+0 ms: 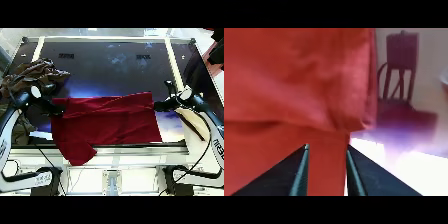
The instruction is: Fold the shirts.
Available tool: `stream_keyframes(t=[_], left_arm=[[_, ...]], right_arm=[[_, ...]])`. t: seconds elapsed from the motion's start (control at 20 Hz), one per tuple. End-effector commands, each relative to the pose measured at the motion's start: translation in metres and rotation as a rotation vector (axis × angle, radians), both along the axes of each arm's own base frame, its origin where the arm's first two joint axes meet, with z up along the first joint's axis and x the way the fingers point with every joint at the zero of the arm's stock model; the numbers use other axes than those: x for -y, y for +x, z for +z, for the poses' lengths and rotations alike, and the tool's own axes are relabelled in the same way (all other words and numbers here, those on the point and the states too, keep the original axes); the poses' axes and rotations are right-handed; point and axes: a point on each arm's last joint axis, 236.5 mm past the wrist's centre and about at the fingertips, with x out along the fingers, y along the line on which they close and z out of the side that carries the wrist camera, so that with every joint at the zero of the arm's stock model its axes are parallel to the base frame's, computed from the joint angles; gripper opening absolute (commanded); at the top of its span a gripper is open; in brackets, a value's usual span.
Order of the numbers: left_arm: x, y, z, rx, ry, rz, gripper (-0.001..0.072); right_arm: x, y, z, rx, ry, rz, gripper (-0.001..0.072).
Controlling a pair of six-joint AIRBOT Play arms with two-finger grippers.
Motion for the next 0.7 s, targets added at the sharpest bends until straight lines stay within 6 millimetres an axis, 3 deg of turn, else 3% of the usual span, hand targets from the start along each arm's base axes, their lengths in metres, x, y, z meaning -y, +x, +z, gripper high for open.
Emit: stream_keyframes(t=[0.0,0.05,0.1,0.15,0.25,0.4,0.55,0.65], left_arm=[[-0.01,0.011,0.078,0.246,0.058,-0.001,0.0179],[-0.017,0.0,0.103,0.291,0.097,-0.008,0.0313],[-0.023,-0.018,0.118,0.297,0.129,-0.007,0.0515],[-0.027,-0.039,0.123,0.271,0.141,0.03,0.0618],[-0.023,-0.087,0.111,0.182,0.122,0.081,0.062],[-0.012,-0.145,0.067,0.112,0.066,0.204,0.0619],[0.029,-0.198,0.025,-0.043,-0.098,0.277,0.0618],[0.056,-0.228,0.009,-0.189,-0.201,0.303,0.0618]], right_arm=[[0.025,-0.011,0.044,0.015,-0.015,-0.027,0.0294],[0.036,-0.014,0.059,0.045,-0.026,-0.057,0.0295],[0.045,-0.017,0.07,0.066,-0.03,-0.08,0.0295],[0.051,-0.021,0.081,0.084,-0.029,-0.099,0.0297],[0.055,-0.024,0.094,0.114,-0.025,-0.117,0.0341],[0.054,-0.023,0.099,0.131,-0.023,-0.116,0.0341],[0.052,-0.02,0.101,0.144,-0.012,-0.122,0.0341],[0.05,-0.019,0.102,0.146,-0.005,-0.12,0.0342]])
